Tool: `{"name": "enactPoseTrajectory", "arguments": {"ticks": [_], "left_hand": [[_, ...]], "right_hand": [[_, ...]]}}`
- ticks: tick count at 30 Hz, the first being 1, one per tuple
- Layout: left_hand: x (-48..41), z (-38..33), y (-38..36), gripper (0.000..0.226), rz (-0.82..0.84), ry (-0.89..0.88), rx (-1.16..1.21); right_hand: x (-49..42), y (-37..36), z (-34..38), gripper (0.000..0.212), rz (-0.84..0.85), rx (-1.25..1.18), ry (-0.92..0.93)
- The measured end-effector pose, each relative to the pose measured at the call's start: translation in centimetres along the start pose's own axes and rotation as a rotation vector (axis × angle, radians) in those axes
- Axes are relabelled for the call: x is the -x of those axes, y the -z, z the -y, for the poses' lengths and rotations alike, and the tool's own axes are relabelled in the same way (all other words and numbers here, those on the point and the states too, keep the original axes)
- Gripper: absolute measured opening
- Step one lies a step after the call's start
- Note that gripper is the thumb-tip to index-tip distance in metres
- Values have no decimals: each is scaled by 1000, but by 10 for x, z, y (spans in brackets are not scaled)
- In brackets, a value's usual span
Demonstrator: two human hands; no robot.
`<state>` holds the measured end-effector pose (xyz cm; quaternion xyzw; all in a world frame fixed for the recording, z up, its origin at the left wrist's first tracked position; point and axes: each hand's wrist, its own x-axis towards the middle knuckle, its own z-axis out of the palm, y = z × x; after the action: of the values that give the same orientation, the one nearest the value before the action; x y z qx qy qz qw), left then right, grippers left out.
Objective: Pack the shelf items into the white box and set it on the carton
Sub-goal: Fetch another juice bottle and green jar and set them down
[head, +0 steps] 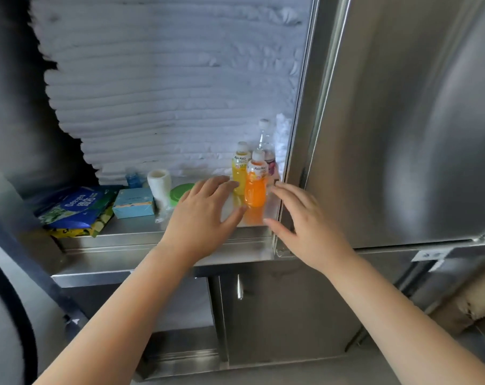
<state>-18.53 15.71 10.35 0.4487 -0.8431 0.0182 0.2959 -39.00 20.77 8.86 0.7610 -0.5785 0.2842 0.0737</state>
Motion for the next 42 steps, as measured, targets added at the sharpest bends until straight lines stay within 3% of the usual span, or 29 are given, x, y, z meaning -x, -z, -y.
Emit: {"name": "enactPoseTrajectory", "arguments": {"ticks": [9,26,33,42], "left_hand": [[-6,-133,-4,59,84,-208,78],[-2,-413,-118,58,226,-667,342],[-18,-505,-197,57,338,-815,387],[-47,-621,-349,58,512,-867,437]], "right_hand": [[82,104,-34,63,-152,114,-158],[306,254,-152,65,-288,344,-685],[371,266,-222,61,-277,341,-866],[440,272,-374,57,-206,353,-1088]]}}
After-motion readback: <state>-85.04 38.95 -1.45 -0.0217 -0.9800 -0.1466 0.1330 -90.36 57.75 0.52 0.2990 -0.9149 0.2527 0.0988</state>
